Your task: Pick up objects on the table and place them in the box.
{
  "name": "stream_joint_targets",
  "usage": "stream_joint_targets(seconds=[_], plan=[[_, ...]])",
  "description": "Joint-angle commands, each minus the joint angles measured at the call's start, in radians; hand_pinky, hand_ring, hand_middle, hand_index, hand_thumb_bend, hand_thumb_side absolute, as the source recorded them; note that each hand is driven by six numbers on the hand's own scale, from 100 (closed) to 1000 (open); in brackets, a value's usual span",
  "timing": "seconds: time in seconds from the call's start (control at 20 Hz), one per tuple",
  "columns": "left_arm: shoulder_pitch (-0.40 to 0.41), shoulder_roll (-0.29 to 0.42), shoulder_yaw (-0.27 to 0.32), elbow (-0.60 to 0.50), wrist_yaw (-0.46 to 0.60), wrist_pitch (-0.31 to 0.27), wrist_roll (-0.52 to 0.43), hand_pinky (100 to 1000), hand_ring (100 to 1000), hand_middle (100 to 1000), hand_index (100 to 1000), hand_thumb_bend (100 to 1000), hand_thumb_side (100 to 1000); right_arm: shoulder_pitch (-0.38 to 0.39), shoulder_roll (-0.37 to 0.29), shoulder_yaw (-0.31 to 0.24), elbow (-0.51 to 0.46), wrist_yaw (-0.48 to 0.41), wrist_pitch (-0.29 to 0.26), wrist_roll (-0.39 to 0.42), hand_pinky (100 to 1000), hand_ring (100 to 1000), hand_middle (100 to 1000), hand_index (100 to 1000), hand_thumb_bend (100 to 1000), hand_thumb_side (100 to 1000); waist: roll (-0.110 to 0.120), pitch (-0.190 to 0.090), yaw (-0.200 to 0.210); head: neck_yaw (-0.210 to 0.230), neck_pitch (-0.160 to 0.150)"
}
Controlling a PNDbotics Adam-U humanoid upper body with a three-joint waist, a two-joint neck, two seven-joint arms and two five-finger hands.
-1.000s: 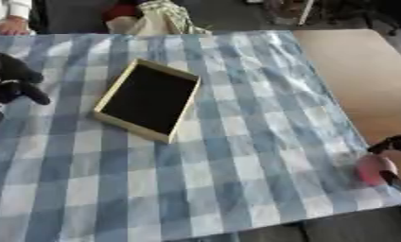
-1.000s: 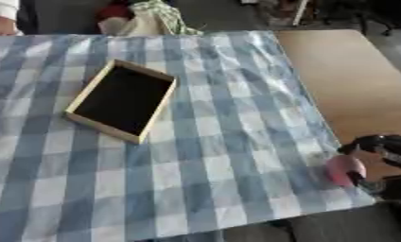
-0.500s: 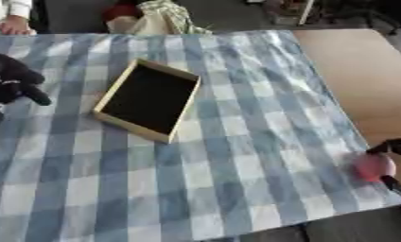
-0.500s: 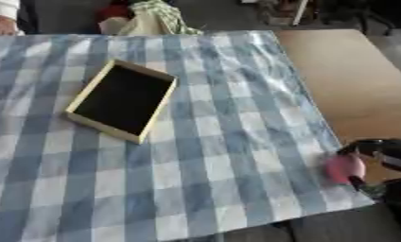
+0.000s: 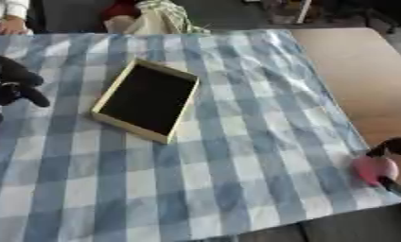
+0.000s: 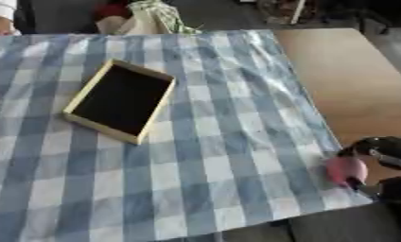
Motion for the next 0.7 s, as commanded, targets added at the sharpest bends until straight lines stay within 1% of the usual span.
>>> stream_joint_targets(seconds=[0.05, 0.2, 0.3, 0.35, 0.5, 0.55, 0.6, 0.65, 0.7], plan=[[-0.011, -0.001, 0.000, -0.019, 0.004, 0.002, -0.004, 607, 728, 697, 776, 100, 602, -0.009, -0.032, 0.003, -0.004, 0.036, 0.019, -0.050, 835, 747, 551, 784, 214, 441, 0.002, -0.007, 0.000, -0.007, 0.006], [-0.011, -0.003, -0.001, -0.019, 0.003, 0.005, -0.007, 607, 726, 696, 776, 100, 602, -0.014, -0.031, 0.015, 0.000, 0.057, 0.030, -0.091, 821, 727, 529, 758, 195, 407, 0.003, -0.005, 0.001, -0.007, 0.006], [-0.011, -0.004, -0.001, -0.019, 0.004, 0.007, -0.009, 606, 726, 696, 775, 100, 603, -0.016, -0.031, 0.019, -0.002, 0.057, 0.029, -0.112, 813, 716, 517, 746, 168, 374, 0.003, -0.004, 0.001, -0.007, 0.006], [-0.011, -0.004, -0.001, -0.019, 0.004, 0.008, -0.010, 606, 726, 696, 775, 100, 603, -0.016, -0.032, 0.020, -0.004, 0.054, 0.028, -0.118, 813, 716, 517, 746, 168, 374, 0.002, -0.005, 0.001, -0.007, 0.006], [-0.011, -0.006, -0.002, -0.019, 0.004, 0.011, -0.012, 606, 725, 695, 775, 100, 603, -0.016, -0.033, 0.021, -0.009, 0.043, 0.025, -0.128, 809, 722, 522, 748, 125, 259, 0.001, -0.006, 0.001, -0.006, 0.006], [-0.011, -0.006, -0.002, -0.019, 0.005, 0.012, -0.013, 605, 725, 695, 775, 100, 603, -0.016, -0.034, 0.022, -0.011, 0.039, 0.024, -0.128, 809, 726, 527, 751, 113, 240, 0.001, -0.006, 0.001, -0.005, 0.006], [-0.011, -0.007, -0.003, -0.019, 0.006, 0.013, -0.013, 604, 724, 694, 774, 100, 603, -0.017, -0.035, 0.023, -0.012, 0.035, 0.024, -0.127, 806, 727, 531, 752, 100, 192, 0.000, -0.006, 0.001, -0.005, 0.006], [-0.011, -0.007, -0.003, -0.019, 0.007, 0.013, -0.014, 604, 724, 694, 774, 100, 603, -0.017, -0.036, 0.024, -0.014, 0.031, 0.023, -0.126, 805, 726, 531, 752, 100, 182, 0.000, -0.007, 0.002, -0.005, 0.006], [-0.010, -0.007, -0.003, -0.019, 0.007, 0.015, -0.015, 604, 723, 693, 774, 100, 603, -0.018, -0.037, 0.025, -0.017, 0.024, 0.023, -0.124, 801, 721, 529, 750, 100, 144, 0.000, -0.007, 0.002, -0.005, 0.006]])
